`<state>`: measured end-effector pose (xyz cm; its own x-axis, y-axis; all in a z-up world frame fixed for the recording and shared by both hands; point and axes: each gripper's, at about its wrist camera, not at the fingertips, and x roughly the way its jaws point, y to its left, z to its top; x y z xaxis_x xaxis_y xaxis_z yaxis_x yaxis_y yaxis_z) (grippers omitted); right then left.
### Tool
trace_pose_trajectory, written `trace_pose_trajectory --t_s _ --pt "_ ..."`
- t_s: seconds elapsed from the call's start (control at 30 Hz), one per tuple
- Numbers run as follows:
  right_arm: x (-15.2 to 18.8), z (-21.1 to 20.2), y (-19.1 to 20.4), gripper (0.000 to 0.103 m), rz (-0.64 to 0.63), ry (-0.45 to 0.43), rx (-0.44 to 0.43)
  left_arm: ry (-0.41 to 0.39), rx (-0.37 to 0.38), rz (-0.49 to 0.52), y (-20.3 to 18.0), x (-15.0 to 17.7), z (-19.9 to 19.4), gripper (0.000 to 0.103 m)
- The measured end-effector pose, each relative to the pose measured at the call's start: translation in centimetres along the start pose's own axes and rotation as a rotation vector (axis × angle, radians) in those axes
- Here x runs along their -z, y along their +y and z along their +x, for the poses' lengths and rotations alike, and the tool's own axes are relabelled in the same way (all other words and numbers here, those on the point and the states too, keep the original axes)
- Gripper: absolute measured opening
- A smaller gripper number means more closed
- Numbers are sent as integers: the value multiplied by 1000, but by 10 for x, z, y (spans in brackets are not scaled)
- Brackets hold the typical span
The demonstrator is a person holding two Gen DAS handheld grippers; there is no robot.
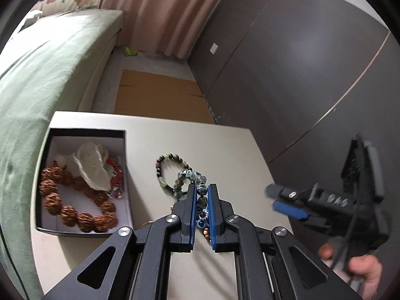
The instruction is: Organize jewelry
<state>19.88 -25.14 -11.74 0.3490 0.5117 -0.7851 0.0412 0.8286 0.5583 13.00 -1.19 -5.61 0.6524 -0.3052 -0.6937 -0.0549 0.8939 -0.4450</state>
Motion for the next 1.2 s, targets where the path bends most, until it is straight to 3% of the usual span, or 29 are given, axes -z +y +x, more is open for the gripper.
trace_pose_trajectory --t_s 0.27,0.53,0.6,0.63,0.8,1.03,1.13,1.2 --pt "15 37 32 55 -137 77 43 -50 -1 -39 20 -10 -24 9" --pt "31 74 59 55 -318 123 208 -110 -16 -105 51 -19 -47 9" --pt "35 77 65 48 -355 111 244 -127 -29 -123 59 -21 -52 9" --pt "36 79 69 32 -386 101 263 -132 -34 -130 63 -22 -54 9" --pt "37 71 72 25 -401 77 256 -146 -53 -170 78 -25 -57 9" --pt "31 40 69 25 -351 21 176 -131 -69 -213 85 -28 -39 9" --pt "27 32 68 25 -328 0 140 -122 -3 -271 89 -29 -27 10" --pt "25 30 69 25 -317 -9 122 -79 40 -309 91 -31 -18 17"
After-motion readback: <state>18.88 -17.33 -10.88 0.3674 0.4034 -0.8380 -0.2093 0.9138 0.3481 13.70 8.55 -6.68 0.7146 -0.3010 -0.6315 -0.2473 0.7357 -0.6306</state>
